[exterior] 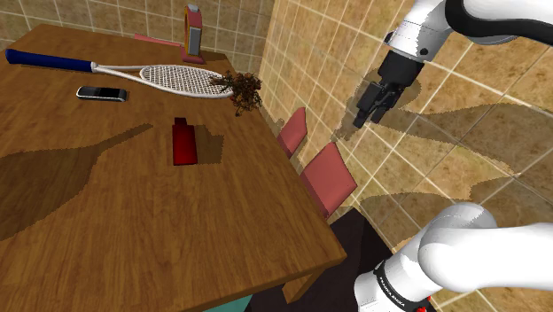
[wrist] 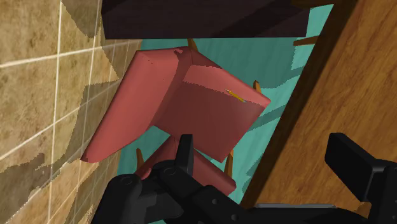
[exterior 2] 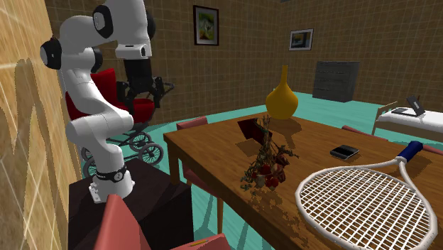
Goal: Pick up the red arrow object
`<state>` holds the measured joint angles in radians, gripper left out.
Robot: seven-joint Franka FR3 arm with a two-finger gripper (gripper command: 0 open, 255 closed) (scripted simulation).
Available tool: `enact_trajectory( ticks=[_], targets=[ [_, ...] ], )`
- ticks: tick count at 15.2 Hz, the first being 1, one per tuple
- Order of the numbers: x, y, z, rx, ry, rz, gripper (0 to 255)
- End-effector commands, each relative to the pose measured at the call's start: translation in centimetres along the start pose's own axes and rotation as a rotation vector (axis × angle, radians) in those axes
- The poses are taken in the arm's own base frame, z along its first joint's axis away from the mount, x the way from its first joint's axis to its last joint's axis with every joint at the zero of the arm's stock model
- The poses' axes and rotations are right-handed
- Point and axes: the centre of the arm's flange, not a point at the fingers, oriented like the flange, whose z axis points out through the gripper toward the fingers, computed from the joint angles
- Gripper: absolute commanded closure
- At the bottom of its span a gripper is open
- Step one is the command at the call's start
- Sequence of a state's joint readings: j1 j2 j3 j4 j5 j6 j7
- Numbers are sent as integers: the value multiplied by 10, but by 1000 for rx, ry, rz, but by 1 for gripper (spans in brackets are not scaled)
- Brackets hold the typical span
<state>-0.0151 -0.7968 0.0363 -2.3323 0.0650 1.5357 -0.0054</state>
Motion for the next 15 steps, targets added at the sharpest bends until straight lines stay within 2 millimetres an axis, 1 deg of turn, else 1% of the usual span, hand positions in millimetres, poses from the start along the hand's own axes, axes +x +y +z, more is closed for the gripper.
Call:
enact_trajectory(
  ticks=[1, 15],
  targets=[
    [0, 0, 0, 0, 0, 0, 0],
    [95, -157, 34, 4, -33, 36, 0]
  ],
)
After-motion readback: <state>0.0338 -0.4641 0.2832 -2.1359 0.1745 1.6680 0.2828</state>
